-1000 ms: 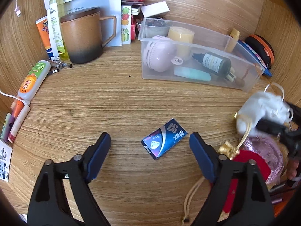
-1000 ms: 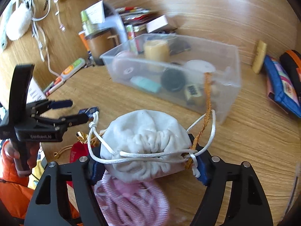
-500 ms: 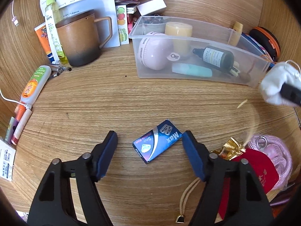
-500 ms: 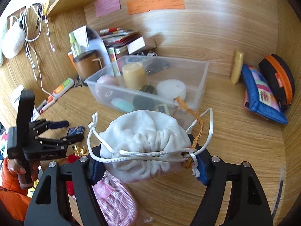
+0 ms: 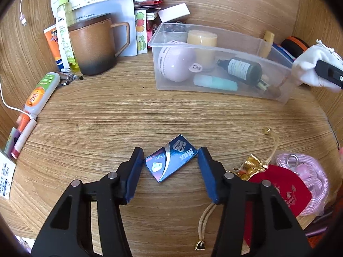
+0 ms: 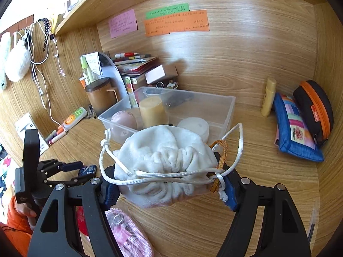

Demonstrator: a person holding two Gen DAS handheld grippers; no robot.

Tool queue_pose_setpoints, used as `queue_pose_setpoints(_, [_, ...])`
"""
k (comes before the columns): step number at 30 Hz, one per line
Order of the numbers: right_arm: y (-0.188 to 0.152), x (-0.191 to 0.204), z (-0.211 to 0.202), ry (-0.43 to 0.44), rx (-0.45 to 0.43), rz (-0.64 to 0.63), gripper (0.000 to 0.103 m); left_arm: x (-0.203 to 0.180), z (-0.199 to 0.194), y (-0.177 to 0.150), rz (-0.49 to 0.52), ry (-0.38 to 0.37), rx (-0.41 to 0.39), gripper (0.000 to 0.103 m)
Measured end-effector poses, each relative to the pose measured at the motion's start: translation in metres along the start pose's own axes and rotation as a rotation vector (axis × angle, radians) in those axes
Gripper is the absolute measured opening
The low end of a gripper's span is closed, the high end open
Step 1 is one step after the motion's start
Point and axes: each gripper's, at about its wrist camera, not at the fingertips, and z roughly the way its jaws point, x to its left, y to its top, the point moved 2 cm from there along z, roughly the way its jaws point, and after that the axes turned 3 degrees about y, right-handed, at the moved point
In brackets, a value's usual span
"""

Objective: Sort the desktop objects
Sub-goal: 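Lift the white pouch with the right gripper while the left gripper grasps the blue Max pack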

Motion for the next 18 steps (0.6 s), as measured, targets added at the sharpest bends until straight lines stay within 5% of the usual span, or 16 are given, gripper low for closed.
queue_pose_setpoints(7, [0.011,0.002,0.001,-0.017,-0.011,-0.014,0.072,0.002,-0.005,0.011,-0.006,-0.021,-0.026,0.052])
queue_pose_setpoints(13, [0.024,0.002,0.005,-0.022,-0.018,-0.031,0.058,0.006,-0.015,0.031,0.01,-0.04,-0.082,0.052])
queue_pose_setpoints(18, [0.02,-0.002,0.018,-0.025,0.044,-0.016,0.058,0.01,-0.014,0.038,0.002,-0.061,-0.093,0.052])
